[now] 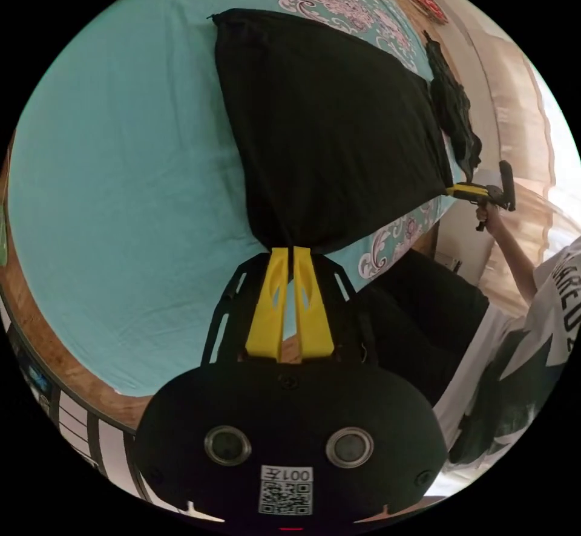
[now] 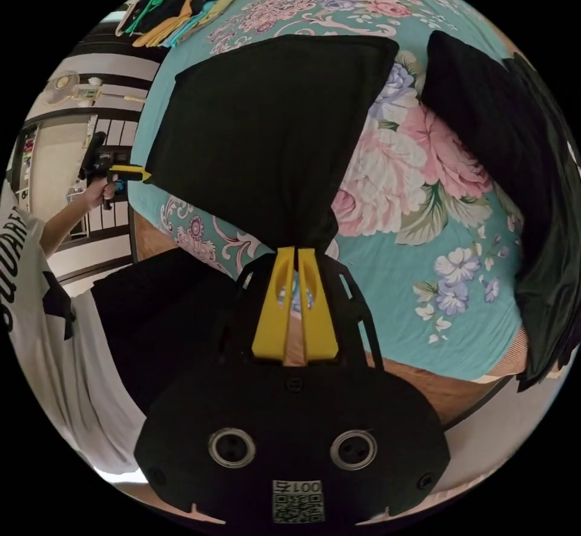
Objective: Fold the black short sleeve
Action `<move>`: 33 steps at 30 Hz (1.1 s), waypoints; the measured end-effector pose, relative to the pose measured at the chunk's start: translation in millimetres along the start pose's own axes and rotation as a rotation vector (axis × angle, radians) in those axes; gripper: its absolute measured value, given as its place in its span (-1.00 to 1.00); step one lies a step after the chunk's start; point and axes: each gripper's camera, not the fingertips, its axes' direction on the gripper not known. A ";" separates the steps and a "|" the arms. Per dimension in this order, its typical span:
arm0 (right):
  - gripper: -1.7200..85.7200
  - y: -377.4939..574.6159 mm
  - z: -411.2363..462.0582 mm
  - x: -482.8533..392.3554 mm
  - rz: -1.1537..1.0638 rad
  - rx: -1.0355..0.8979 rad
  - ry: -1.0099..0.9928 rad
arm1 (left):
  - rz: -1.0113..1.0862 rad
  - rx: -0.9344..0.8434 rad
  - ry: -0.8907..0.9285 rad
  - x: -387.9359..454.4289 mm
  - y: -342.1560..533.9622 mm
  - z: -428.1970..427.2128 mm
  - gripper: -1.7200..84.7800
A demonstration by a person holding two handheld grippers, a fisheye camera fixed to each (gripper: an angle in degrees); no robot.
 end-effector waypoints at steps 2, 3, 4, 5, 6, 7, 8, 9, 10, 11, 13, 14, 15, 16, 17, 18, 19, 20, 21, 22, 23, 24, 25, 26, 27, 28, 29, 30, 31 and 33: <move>-0.94 7.6 10.0 2.6 0.003 -0.010 0.039 | 0.031 0.025 0.009 1.5 12.1 0.0 -0.98; -0.94 10.9 11.6 3.9 0.006 -0.002 0.043 | 0.028 0.034 0.010 0.6 16.7 -0.3 -0.98; -0.94 18.0 15.0 8.7 0.023 0.023 0.038 | 0.013 0.060 0.029 -2.9 27.1 -0.5 -0.98; -0.95 23.8 19.9 15.6 0.041 0.043 0.015 | -0.019 0.093 0.064 -8.0 37.0 0.1 -0.98; -0.95 26.0 22.6 19.3 0.048 0.052 0.003 | -0.035 0.110 0.082 -10.2 41.5 0.8 -0.98; -0.95 29.0 28.2 26.4 0.058 0.068 -0.016 | -0.057 0.129 0.102 -12.6 48.8 3.7 -0.98; -0.95 30.6 34.4 32.9 0.067 0.071 -0.027 | -0.065 0.135 0.100 -11.8 54.5 7.4 -0.98; -0.95 31.1 37.4 35.5 0.070 0.069 -0.030 | -0.064 0.137 0.096 -10.2 57.0 9.3 -0.98; -0.94 32.1 43.3 40.3 0.072 0.065 -0.037 | -0.062 0.142 0.088 -6.4 61.6 13.1 -0.98; -0.94 33.3 48.2 44.5 0.076 0.064 -0.045 | -0.068 0.146 0.086 -2.4 66.0 16.5 -0.97; -0.93 34.1 53.4 50.1 0.072 0.038 -0.065 | -0.091 0.146 0.091 3.7 72.9 19.1 -0.95; -0.92 34.9 53.2 52.0 0.053 0.011 -0.039 | -0.120 0.134 0.060 8.6 78.6 18.2 -0.93; -0.92 35.5 51.5 52.5 0.044 0.004 -0.012 | -0.134 0.134 0.032 12.3 82.2 16.2 -0.92; -0.91 36.1 45.8 53.1 0.032 0.003 0.065 | -0.154 0.142 -0.035 23.2 88.9 9.8 -0.92; -0.89 34.3 38.5 53.0 0.012 0.011 0.140 | -0.154 0.158 -0.131 42.3 93.0 1.4 -0.91; -0.88 32.4 34.8 52.8 -0.001 0.020 0.174 | -0.141 0.166 -0.190 56.0 93.2 -2.2 -0.90; -0.84 25.8 27.5 52.4 -0.036 0.047 0.226 | -0.074 0.179 -0.300 91.7 89.1 -5.0 -0.87; -0.81 16.0 21.9 53.1 -0.069 0.090 0.270 | 0.038 0.193 -0.346 133.7 80.8 -0.8 -0.83; -0.80 10.0 20.0 54.2 -0.084 0.115 0.283 | 0.100 0.199 -0.339 155.2 75.7 3.4 -0.81; -0.77 -3.8 18.8 58.0 -0.110 0.163 0.298 | 0.229 0.211 -0.291 198.2 64.9 15.0 -0.77; -0.75 -19.2 21.4 63.3 -0.130 0.193 0.300 | 0.350 0.223 -0.233 239.8 53.6 29.8 -0.74; -0.74 -26.9 24.0 66.4 -0.138 0.205 0.302 | 0.409 0.219 -0.209 260.2 47.6 38.9 -0.72; -0.72 -41.2 31.3 73.1 -0.148 0.222 0.305 | 0.512 0.190 -0.188 299.5 35.3 59.4 -0.70; -0.72 -54.3 40.5 80.7 -0.148 0.223 0.290 | 0.601 0.177 -0.205 337.4 25.4 81.1 -0.68; -0.71 -60.0 45.5 84.6 -0.147 0.219 0.274 | 0.645 0.172 -0.218 354.4 22.0 91.8 -0.69; -0.71 -69.0 55.6 91.4 -0.151 0.207 0.244 | 0.712 0.170 -0.249 384.8 16.5 111.4 -0.69; -0.72 -74.6 65.2 97.1 -0.159 0.193 0.230 | 0.769 0.171 -0.274 410.9 13.1 128.6 -0.69; -0.72 -75.8 69.2 99.5 -0.161 0.188 0.231 | 0.791 0.161 -0.287 422.4 11.9 137.0 -0.69; -0.73 -74.4 74.5 103.3 -0.162 0.190 0.242 | 0.815 0.141 -0.322 441.9 10.7 152.6 -0.71; -0.74 -63.0 77.1 107.5 -0.166 0.223 0.261 | 0.848 0.107 -0.398 465.3 12.8 174.7 -0.74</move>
